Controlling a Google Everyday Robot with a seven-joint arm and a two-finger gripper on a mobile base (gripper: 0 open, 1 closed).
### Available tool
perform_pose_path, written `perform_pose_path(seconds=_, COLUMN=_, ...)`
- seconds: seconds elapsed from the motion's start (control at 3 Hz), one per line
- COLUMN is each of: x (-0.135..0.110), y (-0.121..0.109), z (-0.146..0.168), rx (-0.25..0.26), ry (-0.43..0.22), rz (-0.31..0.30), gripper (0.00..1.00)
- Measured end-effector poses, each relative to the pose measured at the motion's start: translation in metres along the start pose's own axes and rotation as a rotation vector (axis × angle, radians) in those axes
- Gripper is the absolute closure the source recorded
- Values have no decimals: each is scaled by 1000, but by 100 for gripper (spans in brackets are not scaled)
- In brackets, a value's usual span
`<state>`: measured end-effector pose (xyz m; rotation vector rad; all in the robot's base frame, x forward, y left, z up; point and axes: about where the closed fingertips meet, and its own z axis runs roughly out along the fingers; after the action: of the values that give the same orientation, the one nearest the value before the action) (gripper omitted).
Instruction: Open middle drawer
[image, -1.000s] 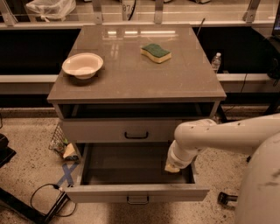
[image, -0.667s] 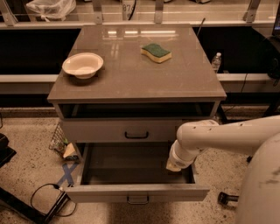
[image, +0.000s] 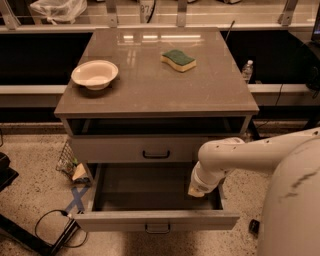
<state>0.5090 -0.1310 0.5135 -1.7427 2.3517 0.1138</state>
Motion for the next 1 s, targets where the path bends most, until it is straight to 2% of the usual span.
perform_pose_path(seconds=0.33, x=-3, y=-9, z=26, rx=-9, ry=-50, rz=14, gripper=100)
perform_pose_path(seconds=1.0, x=11, y=-16, z=103, rx=-69, ry=-171, rz=37, gripper=100)
